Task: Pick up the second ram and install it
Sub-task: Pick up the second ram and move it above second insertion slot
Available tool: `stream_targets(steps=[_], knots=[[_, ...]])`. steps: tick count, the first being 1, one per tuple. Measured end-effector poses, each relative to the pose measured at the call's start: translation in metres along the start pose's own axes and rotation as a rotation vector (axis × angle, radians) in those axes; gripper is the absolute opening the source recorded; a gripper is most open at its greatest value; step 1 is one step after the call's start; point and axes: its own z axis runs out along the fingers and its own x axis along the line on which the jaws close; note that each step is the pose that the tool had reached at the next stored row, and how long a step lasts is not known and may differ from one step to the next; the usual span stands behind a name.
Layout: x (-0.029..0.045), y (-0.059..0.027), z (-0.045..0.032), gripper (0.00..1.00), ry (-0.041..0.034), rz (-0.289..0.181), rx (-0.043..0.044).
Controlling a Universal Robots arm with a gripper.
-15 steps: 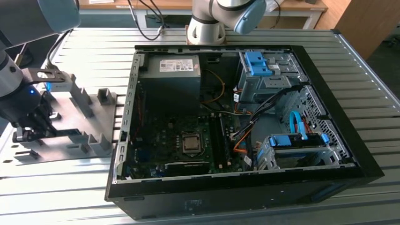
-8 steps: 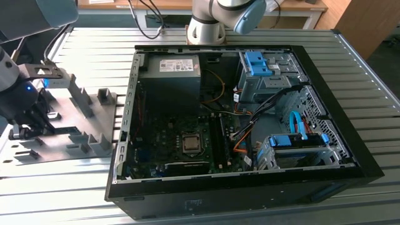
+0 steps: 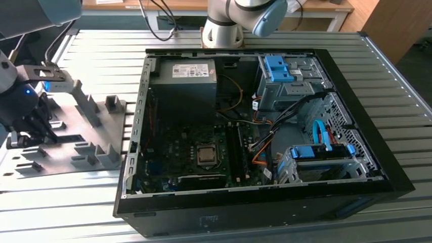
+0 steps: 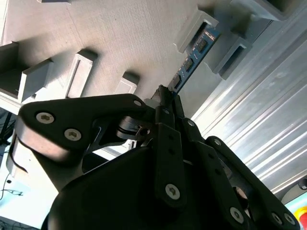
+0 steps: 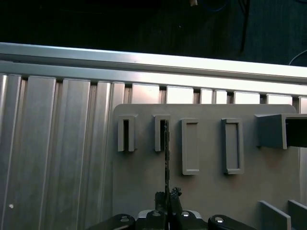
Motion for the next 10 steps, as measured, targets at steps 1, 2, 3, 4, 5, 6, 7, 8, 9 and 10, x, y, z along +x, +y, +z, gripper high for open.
stream_targets(steps=[1,2,3,4,5,6,7,8,9,10], knots=[[0.0,0.0,-0.001,0.14,0.0,0.0,0.0],[-0.0001,0.0001,-0.002,0.14,0.0,0.0,0.0],[-0.0001,0.0002,-0.0031,0.14,0.0,0.0,0.0],[-0.0002,0.0002,-0.0041,0.14,0.0,0.0,-0.0001],[-0.0002,0.0002,-0.0053,0.14,0.0,0.0,0.0],[-0.0003,0.0003,-0.0063,0.14,0.0,0.0,0.0001],[-0.0003,0.0003,-0.0073,0.14,0.0,0.0,0.0],[-0.0004,0.0004,-0.0082,0.14,0.0,0.0,0.0],[-0.0004,0.0004,-0.0092,0.14,0.0,0.0,0.0],[-0.0005,0.0005,-0.0102,0.14,0.0,0.0,0.0]])
